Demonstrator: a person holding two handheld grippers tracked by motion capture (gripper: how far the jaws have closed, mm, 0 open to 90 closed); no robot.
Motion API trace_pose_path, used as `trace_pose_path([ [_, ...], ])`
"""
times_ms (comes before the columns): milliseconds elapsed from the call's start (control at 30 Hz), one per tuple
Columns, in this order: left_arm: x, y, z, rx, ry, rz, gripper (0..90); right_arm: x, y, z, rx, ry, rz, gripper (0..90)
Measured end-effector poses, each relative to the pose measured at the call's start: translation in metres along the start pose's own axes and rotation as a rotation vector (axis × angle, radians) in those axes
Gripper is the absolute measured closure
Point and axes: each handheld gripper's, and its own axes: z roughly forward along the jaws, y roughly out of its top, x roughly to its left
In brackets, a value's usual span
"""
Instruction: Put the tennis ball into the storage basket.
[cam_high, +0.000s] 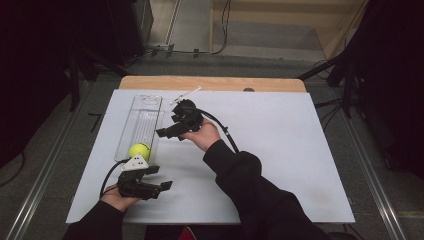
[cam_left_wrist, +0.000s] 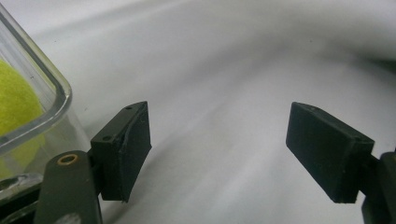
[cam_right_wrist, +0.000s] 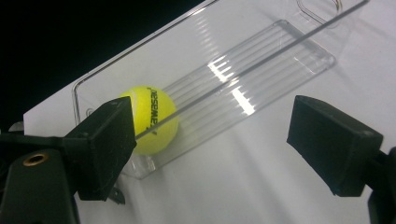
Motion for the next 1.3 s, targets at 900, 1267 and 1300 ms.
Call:
trace_pose_path([
  [900, 0.000, 0.000, 0.001, -0.005, 0.008, -0.007, 22.9, -0.013, -0.050, -0.050, 0.004, -0.033, 0.015, 14.0],
  [1267, 0.000, 0.000, 0.001, 0.000, 0.006, -0.004, 22.9, -0.019, -0.074, -0.068, 0.010, -0.044, 0.034, 14.0],
  [1300, 0.000, 0.000, 0.001, 0.000, 0.006, -0.004, 22.9, -0.019, -0.074, -0.068, 0.010, -0.044, 0.034, 14.0],
])
